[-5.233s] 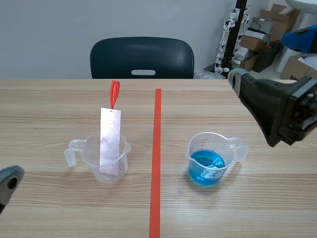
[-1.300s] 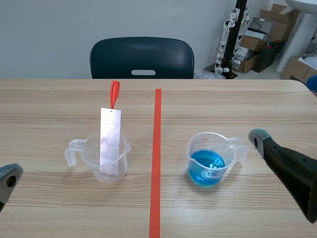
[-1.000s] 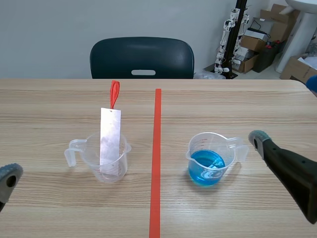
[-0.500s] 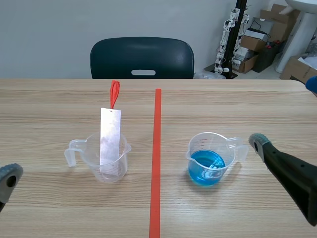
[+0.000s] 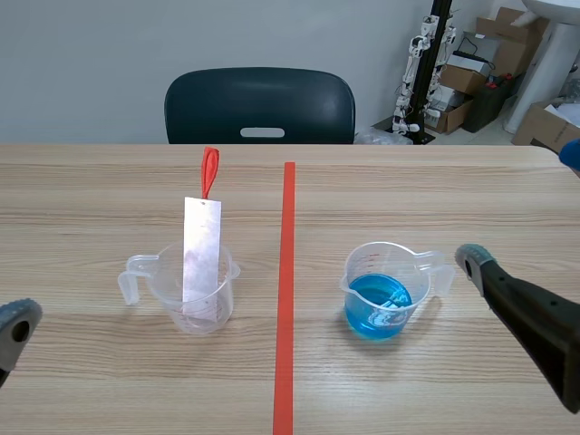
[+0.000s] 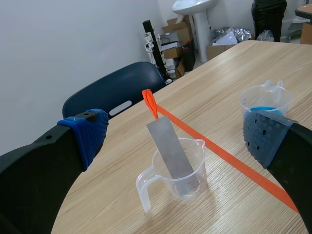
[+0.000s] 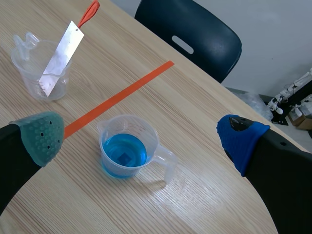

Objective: Do the redox reaction experiment. return to the home posture

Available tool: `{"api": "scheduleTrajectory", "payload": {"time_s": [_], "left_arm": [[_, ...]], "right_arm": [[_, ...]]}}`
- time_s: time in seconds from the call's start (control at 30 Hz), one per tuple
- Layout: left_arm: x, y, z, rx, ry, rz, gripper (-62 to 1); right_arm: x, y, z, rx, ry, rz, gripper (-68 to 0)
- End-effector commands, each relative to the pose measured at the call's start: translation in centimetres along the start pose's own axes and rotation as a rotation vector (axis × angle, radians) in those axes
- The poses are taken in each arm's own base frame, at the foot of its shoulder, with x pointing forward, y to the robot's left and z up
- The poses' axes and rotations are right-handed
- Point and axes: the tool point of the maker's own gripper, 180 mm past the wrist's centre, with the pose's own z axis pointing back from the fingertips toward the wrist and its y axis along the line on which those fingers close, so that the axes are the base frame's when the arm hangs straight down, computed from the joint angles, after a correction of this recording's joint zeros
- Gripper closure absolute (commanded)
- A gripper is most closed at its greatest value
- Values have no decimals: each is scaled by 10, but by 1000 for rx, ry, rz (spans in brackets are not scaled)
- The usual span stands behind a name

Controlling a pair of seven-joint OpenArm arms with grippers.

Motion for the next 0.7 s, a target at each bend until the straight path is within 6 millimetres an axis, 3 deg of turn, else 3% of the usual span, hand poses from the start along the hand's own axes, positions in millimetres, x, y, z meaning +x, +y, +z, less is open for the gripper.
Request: {"api": "scheduleTrajectory", "payload": {"time_s": [0.0,0.67], "left_arm": [[6,2,-1,10,-28,3,-581],[6,2,-1,10,-27,3,-581]], "right_arm": [[5,-2,-1,-5,-20,2,-679],[5,0,-1,3,-20,1,-679]]}}
